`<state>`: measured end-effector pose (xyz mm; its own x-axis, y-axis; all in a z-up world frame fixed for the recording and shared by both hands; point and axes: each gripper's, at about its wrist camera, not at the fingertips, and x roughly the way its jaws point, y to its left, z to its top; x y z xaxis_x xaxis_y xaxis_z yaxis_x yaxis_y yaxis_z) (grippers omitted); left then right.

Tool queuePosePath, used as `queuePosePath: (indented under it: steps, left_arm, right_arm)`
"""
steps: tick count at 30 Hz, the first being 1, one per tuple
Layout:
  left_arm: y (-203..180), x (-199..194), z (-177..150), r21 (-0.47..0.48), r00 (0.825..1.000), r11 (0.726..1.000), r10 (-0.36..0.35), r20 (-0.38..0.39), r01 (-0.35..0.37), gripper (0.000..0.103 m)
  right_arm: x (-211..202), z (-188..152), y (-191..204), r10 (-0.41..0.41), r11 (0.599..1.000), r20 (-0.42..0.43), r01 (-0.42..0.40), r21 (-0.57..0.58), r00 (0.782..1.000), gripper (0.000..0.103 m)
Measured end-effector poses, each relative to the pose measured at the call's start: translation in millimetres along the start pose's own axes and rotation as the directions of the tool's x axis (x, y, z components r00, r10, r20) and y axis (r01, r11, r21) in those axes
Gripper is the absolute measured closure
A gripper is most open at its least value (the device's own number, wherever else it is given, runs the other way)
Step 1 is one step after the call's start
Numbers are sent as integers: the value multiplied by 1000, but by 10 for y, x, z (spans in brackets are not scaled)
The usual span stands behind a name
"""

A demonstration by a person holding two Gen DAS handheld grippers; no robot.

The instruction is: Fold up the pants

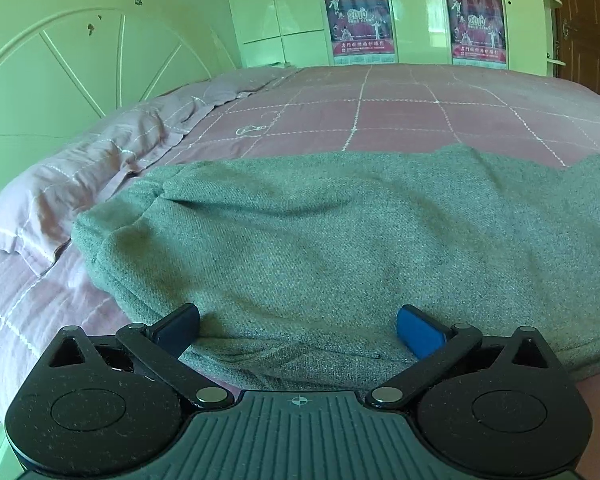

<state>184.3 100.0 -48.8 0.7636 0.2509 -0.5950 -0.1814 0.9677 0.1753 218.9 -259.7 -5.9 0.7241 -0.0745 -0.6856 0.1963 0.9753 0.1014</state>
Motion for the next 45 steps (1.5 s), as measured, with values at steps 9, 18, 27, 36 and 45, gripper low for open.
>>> queuePosePath:
  steps: [9, 18, 27, 36, 45]
  left_arm:
    - [-11, 44, 25, -10, 1000, 1000, 15, -5, -15, 0]
    - [33, 82, 53, -15, 1000, 1000, 3, -7, -3, 0]
    - [51, 86, 6, -18, 1000, 1000, -7, 15, 7, 0]
    - [23, 72, -4, -14, 1000, 1000, 5, 21, -4, 0]
    - [1, 72, 84, 3, 1000, 1000, 17, -16, -17, 0]
  right_arm:
    - [-184, 60, 221, 47, 998, 53, -45, -34, 998, 64]
    - [-62, -125, 390, -82, 985, 9, 83, -152, 997, 93]
    - [-512, -518, -24, -111, 991, -22, 109, -75, 994, 103]
    - [-552, -76, 173, -64, 984, 138, 85, -158, 988, 78]
    - [-159, -46, -38, -151, 969, 35, 155, -190, 988, 103]
